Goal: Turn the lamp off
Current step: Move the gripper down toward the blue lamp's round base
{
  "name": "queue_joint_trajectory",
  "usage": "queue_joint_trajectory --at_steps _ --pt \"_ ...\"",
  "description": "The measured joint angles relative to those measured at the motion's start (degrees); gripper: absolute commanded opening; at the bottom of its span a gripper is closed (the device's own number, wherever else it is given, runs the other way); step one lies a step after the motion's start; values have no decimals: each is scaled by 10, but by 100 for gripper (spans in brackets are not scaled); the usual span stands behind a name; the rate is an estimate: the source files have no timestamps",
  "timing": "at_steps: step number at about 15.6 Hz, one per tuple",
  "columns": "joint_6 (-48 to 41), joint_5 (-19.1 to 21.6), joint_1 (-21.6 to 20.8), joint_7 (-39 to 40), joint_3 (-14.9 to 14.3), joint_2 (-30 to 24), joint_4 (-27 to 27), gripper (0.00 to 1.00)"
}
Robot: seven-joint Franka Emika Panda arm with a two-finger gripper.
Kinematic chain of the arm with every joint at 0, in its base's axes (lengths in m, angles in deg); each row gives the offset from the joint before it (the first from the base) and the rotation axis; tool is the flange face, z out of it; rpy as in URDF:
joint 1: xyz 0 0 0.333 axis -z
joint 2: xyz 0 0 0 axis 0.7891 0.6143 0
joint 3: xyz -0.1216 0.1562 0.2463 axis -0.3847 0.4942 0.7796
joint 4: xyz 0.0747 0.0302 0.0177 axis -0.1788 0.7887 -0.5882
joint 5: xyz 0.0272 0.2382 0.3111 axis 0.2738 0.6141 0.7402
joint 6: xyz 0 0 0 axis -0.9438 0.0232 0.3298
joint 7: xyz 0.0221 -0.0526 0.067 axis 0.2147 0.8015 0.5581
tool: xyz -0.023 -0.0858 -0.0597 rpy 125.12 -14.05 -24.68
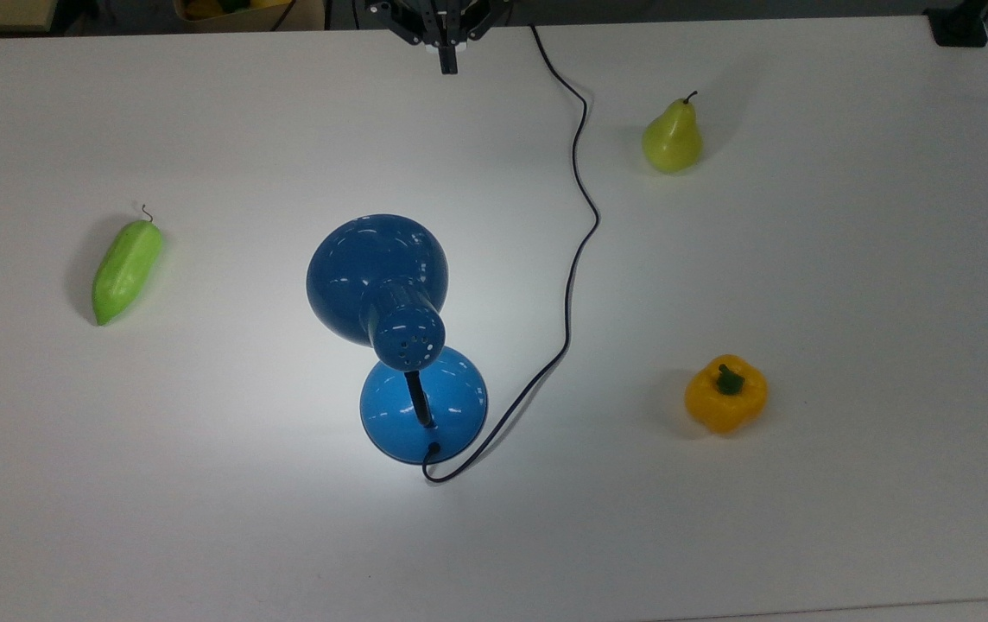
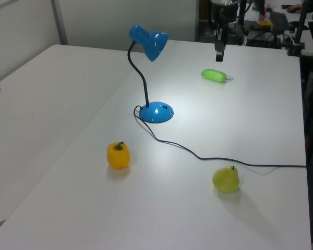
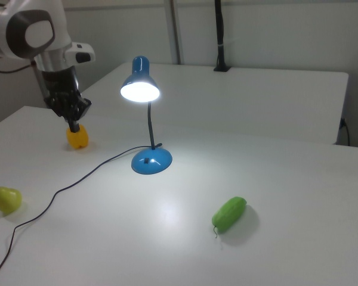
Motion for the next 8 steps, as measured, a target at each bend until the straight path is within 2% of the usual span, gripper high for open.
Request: queue_joint_trajectory --at_steps 8 --pt "167 -2 1 7 3 24 95 0"
